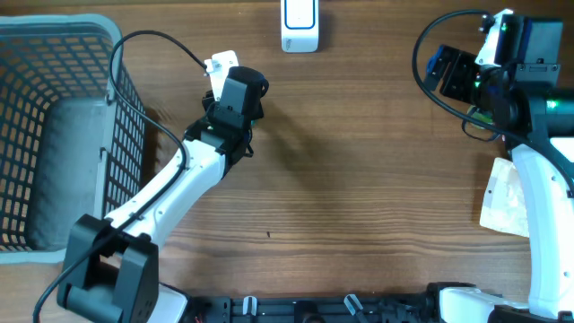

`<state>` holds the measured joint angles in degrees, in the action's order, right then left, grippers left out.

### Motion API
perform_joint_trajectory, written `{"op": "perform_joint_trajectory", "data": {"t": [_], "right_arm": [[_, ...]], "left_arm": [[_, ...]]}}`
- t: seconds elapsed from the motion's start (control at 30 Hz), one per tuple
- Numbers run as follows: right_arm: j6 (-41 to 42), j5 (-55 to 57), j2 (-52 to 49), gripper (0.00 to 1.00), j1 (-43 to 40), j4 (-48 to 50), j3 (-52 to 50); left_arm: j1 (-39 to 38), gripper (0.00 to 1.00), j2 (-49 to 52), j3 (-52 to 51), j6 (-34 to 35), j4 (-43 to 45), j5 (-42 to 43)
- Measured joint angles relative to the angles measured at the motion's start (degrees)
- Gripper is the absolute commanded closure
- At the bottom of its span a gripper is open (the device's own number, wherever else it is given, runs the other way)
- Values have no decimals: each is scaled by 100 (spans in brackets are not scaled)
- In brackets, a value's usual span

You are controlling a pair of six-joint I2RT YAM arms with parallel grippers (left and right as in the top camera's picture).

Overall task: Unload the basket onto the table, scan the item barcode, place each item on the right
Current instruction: 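Move the left gripper to the blue mouthwash bottle and grasp its cap, then lift the mouthwash bottle with the left gripper and carry it toward centre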

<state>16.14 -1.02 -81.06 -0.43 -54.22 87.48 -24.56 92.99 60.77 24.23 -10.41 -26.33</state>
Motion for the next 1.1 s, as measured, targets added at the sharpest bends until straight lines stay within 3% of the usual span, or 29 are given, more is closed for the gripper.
{"op": "perform_joint_trajectory", "data": {"t": [0.4,0.73,1.1], "right_arm": [[0,0,0,1,0,-2,0],[0,0,0,2,0,0,0],[0,0,0,2,0,-2,0]], "left_arm": [[85,39,306,0,4,380,-85],[87,76,306,0,-9,470,-90],[96,80,304,0,4,450,-131]]}}
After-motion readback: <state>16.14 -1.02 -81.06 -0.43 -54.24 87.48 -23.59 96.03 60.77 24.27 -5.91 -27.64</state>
